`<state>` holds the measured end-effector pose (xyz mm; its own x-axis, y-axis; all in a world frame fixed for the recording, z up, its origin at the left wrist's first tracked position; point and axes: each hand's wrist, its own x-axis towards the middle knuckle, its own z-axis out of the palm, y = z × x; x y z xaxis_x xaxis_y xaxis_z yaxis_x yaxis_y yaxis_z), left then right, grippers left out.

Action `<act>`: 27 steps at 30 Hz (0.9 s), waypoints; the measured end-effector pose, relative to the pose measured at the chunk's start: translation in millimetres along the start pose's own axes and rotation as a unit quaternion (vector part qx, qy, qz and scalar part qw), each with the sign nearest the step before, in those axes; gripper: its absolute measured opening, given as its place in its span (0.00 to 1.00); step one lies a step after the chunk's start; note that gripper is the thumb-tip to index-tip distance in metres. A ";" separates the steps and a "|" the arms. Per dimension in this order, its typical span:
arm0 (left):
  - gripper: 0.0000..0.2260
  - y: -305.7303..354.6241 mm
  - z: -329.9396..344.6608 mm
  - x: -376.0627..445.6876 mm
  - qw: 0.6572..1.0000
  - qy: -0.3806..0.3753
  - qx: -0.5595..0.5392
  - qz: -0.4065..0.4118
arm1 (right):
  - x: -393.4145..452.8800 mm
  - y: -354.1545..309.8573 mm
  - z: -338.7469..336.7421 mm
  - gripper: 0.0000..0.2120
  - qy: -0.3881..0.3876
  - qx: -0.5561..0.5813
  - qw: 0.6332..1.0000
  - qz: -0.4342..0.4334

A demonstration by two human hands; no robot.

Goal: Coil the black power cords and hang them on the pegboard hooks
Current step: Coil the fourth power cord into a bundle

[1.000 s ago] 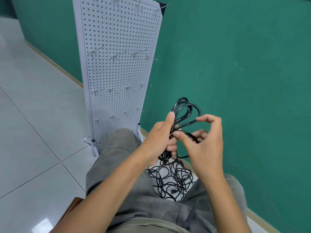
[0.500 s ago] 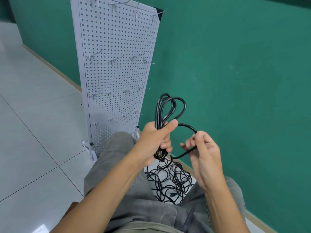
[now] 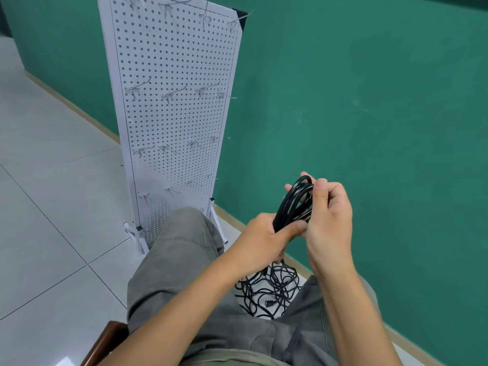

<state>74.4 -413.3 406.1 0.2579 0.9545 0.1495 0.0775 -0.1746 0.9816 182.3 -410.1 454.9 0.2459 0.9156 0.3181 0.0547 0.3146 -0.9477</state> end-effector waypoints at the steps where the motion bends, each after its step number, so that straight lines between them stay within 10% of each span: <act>1: 0.22 -0.2 -1.5 0.7 1.000 -0.009 0.022 -0.002 | -0.9 -0.7 0.7 0.12 0.003 -0.016 1.000 -0.010; 12: 0.30 -19.0 -8.7 5.0 0.992 -0.108 0.066 -0.001 | -1.1 6.6 -12.3 0.10 -0.051 -0.154 0.982 -0.091; 19: 0.23 -6.6 0.1 -14.0 0.967 -0.227 -0.107 -0.045 | 0.3 -6.6 -20.3 0.22 -0.136 0.105 0.974 0.145; 27: 0.13 8.9 -2.9 -16.0 0.916 -0.240 -0.303 -0.110 | 4.6 -15.4 -19.0 0.16 -0.124 0.290 0.924 0.214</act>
<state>68.1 -429.5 412.8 0.7051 0.7090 0.0130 -0.3329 0.3148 0.8889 201.0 -415.6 470.4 -0.1092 0.9938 -0.0188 -0.5422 -0.0753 -0.8369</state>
